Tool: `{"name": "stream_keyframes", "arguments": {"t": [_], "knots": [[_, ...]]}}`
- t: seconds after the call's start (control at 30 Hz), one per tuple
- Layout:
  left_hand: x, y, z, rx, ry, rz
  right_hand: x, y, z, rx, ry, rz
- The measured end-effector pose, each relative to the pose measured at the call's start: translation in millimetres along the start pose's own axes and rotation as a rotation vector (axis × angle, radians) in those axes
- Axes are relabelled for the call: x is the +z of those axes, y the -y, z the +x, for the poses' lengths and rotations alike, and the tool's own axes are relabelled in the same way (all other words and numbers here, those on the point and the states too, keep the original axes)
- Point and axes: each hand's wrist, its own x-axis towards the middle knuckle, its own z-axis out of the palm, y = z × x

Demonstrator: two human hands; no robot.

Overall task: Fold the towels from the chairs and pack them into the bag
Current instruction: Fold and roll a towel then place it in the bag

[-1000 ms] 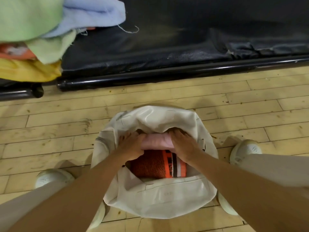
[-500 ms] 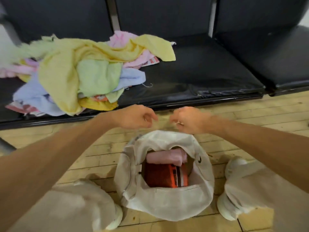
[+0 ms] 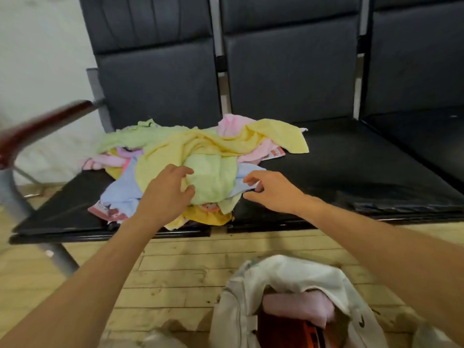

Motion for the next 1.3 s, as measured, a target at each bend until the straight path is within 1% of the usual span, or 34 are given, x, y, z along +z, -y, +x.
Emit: {"name": "stream_keyframes", "arguments": {"t": [0.07, 0.1, 0.13, 0.2, 0.27, 0.37, 0.43, 0.5, 0.53, 0.6, 0.67, 0.73, 0.83, 0.93, 1.0, 1.07, 1.13, 1.2, 1.23, 1.3], "knots": [[-5, 15, 2, -0.115, -0.155, 0.039, 18, 13, 17, 0.075, -0.026, 0.168], [-6, 23, 3, -0.188, -0.186, 0.035, 26, 21, 24, 0.114, -0.027, 0.255], [-7, 31, 2, -0.254, -0.160, 0.007, 33, 28, 30, 0.140, -0.026, 0.311], [-2, 44, -4, -0.315, -0.048, -0.051, 44, 40, 38, 0.145, -0.030, 0.318], [4, 49, -11, -0.319, -0.025, -0.043, 49, 45, 40, 0.158, -0.046, 0.314], [3, 43, -10, -0.260, -0.141, -0.073, 44, 47, 37, 0.173, -0.048, 0.316], [-6, 29, -6, -0.193, -0.203, -0.197, 37, 47, 34, 0.164, -0.079, 0.308], [-14, 10, -5, -0.155, -0.204, -0.404, 26, 52, 34, 0.165, -0.117, 0.339], [-18, -1, -8, -0.143, -0.164, -0.529, 20, 56, 35, 0.186, -0.113, 0.409], [-22, -23, -15, -0.109, -0.020, -0.737, 8, 66, 37, 0.273, -0.062, 0.650], [-19, -39, -20, -0.047, 0.148, -0.858, -5, 73, 34, 0.366, -0.002, 0.903], [-13, -53, -22, 0.010, 0.280, -0.921, -15, 71, 26, 0.416, 0.007, 1.001], [-6, -77, -22, 0.006, 0.390, -0.936, -31, 51, 11, 0.461, -0.093, 1.057], [7, -101, -19, -0.005, 0.458, -0.889, -56, 24, -9, 0.460, -0.147, 1.029], [21, -114, -15, -0.010, 0.533, -0.858, -74, 6, -26, 0.419, -0.167, 0.898], [38, -125, -8, -0.048, 0.530, -0.820, -89, -14, -44, 0.378, -0.158, 0.767], [53, -136, 0, -0.122, 0.458, -0.794, -100, -31, -61, 0.333, -0.126, 0.705], [69, -146, 9, -0.250, 0.399, -0.865, -107, -43, -72, 0.306, -0.067, 0.654], [79, -149, 14, -0.329, 0.391, -0.919, -110, -46, -74, 0.289, -0.019, 0.613], [96, -153, 21, -0.428, 0.437, -1.022, -115, -49, -78, 0.260, 0.086, 0.582]]}}
